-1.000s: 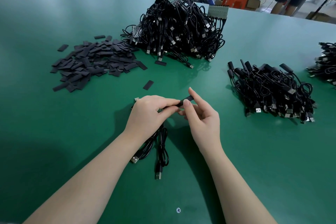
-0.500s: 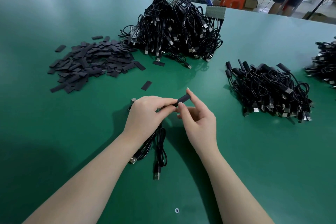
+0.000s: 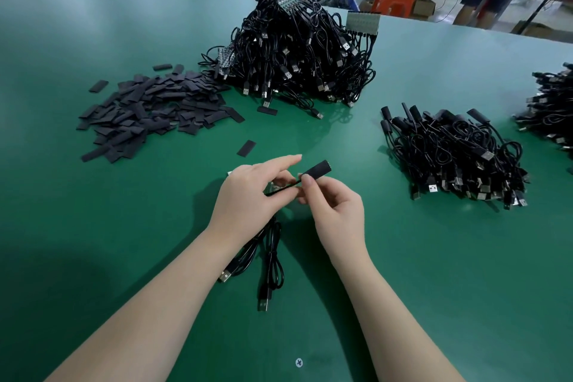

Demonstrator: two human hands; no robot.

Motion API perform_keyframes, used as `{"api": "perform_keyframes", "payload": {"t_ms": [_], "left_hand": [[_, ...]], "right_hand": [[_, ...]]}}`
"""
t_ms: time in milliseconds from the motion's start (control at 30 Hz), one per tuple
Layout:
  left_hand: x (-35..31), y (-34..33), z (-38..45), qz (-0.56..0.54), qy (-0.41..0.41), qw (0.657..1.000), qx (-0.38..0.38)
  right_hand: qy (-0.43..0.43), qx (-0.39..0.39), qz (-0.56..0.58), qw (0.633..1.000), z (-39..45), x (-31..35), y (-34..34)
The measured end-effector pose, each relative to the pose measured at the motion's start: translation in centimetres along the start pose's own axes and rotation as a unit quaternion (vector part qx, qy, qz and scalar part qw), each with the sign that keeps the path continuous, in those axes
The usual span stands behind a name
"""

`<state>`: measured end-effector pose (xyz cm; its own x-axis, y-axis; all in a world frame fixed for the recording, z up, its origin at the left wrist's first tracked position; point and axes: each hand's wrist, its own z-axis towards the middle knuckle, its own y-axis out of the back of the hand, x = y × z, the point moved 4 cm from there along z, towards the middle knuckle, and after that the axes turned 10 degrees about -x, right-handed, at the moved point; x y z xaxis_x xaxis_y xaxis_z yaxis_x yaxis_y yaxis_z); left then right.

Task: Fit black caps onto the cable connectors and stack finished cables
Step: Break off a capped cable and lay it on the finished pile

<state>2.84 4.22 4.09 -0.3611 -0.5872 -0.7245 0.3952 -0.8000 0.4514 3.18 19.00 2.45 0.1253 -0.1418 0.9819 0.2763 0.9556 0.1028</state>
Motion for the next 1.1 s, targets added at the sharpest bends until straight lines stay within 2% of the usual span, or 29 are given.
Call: {"api": "perform_keyframes", "payload": {"t_ms": [167,333,433,533,667,733,833,900,967,1000,1100], "left_hand": [[0.5,-0.3,0.2,0.029,-0.035,0.999,0.027],[0.4,-0.2,0.1,0.034,-0.059,0.998,0.001],[0.5,-0.3,0.2,0.029,-0.058,0.998,0.008],[0.6,-0.3,0.2,0.022,-0.034,0.999,-0.002],[0.5,-0.1,0.3,0.004,-0.021,1.0,-0.006],[0.7,-0.1,0.3,0.016,-0.022,1.0,-0.007],[0.8,-0.2,0.3,0.013,-0.026,1.0,-0.008],[0.6,-0.3,0.2,0.008,-0.027,1.0,-0.009],[0.5,-0.4,0.2,0.012,-0.031,0.999,-0.009],[0.5,-0.4,0.2,0.014,-0.031,0.999,-0.007],[0.7,-0.5,0.3,0.014,-0.025,1.0,-0.002]], "right_hand": [[-0.04,-0.065,0.093,0.993,0.5,0.0,1.0],[-0.023,0.0,0.04,0.999,0.0,-0.3,-0.1],[-0.011,-0.011,0.036,0.999,0.0,-0.2,0.0],[-0.001,-0.102,0.085,0.991,1.3,0.8,1.7],[0.026,-0.219,0.164,0.962,5.4,4.0,6.2],[0.059,-0.262,0.095,0.959,8.0,6.0,9.1],[0.085,-0.298,-0.151,0.939,13.0,8.2,13.5],[0.097,-0.313,-0.341,0.881,16.4,8.9,16.8],[0.07,-0.308,-0.473,0.823,19.4,8.5,19.6],[0.035,-0.273,-0.523,0.806,20.7,7.6,20.5],[-0.085,-0.078,-0.628,0.77,22.1,3.7,20.9]]}}
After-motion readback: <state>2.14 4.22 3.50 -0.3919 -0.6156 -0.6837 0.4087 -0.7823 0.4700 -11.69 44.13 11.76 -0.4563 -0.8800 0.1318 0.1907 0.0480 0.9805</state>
